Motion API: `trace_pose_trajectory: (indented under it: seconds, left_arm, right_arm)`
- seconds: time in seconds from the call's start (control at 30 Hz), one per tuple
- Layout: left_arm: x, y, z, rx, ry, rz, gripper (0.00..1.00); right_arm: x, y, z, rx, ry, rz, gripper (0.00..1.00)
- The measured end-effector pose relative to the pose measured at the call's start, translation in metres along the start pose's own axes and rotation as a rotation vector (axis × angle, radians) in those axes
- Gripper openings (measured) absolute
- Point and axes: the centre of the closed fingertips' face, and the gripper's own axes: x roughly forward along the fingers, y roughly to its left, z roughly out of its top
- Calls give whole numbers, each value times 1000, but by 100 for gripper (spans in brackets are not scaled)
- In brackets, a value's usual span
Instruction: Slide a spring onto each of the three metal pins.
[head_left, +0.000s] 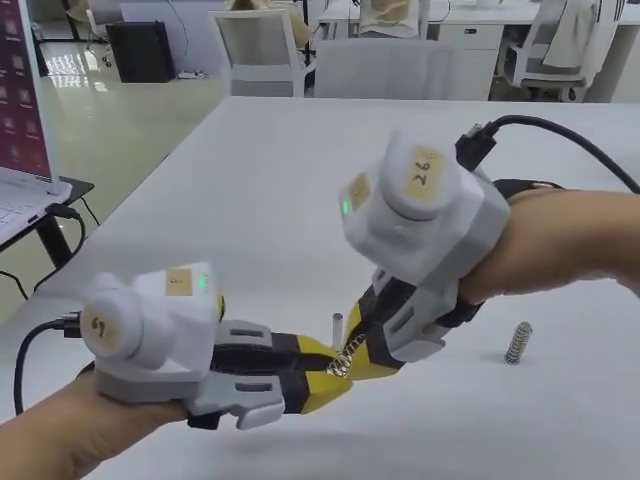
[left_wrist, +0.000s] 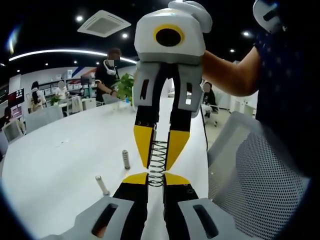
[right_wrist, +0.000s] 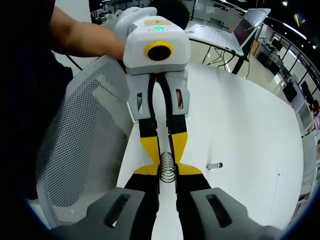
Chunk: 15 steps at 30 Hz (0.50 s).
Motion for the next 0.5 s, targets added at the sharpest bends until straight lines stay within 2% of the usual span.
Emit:
trace_pose_trajectory:
  seconds: [0.5]
  left_arm:
    - [2, -1, -1, -4, 6, -6, 3]
  right_arm:
    - [1, 1, 4, -9, 13, 6, 9]
